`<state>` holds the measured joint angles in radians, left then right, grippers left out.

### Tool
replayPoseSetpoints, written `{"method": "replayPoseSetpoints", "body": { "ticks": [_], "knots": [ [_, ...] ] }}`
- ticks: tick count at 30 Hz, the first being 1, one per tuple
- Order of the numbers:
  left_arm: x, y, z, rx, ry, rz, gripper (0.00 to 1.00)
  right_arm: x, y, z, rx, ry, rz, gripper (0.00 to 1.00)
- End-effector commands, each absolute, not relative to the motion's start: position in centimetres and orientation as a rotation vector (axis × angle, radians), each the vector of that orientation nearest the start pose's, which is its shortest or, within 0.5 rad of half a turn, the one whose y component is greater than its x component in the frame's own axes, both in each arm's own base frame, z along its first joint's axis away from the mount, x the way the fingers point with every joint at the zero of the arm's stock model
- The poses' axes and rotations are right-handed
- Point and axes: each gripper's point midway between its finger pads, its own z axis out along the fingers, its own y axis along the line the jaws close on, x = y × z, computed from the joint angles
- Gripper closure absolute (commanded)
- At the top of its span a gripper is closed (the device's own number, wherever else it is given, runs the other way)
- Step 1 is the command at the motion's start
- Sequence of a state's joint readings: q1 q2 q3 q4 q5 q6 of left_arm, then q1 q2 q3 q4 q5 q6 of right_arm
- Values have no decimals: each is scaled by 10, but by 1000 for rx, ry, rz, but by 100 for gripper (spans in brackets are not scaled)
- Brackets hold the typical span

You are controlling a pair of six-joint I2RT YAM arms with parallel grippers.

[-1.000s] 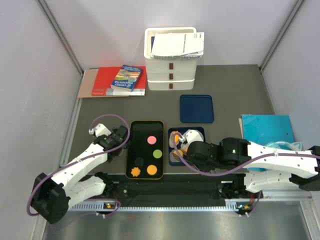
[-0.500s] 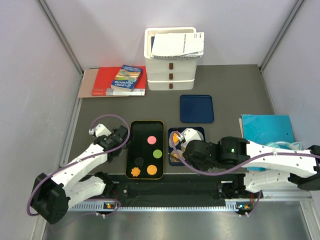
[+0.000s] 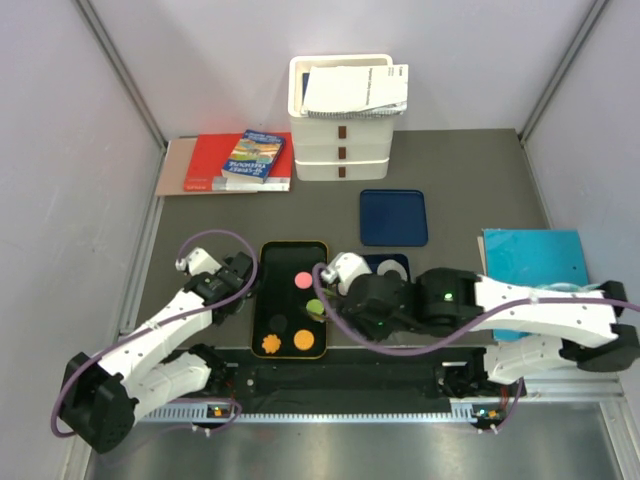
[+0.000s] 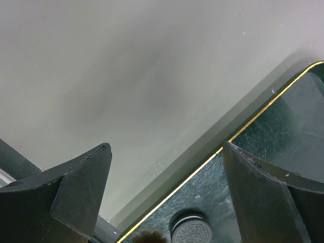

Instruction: Pack the cookies

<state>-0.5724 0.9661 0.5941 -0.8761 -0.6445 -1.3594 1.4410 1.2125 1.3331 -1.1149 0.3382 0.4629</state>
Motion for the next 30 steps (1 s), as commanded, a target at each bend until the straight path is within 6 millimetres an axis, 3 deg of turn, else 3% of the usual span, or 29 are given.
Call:
{"method": "replayPoseSetpoints", "body": {
  "ticks": [1, 6, 19, 30],
  "knots": [
    [193, -34, 69, -1069, 2174, 160, 5, 55, 307, 218, -1256, 2204, 431, 53],
    [190, -30, 70, -1071, 2156, 153, 5, 44, 317, 204, -1337, 2218, 442, 53],
    [190, -33, 63, -1063, 2185, 156, 5, 30, 312, 179, -1403, 2280, 399, 53],
    [187, -31, 62, -1065, 2179, 149, 5, 32, 310, 161, -1417, 2306, 332, 53]
  ]
}}
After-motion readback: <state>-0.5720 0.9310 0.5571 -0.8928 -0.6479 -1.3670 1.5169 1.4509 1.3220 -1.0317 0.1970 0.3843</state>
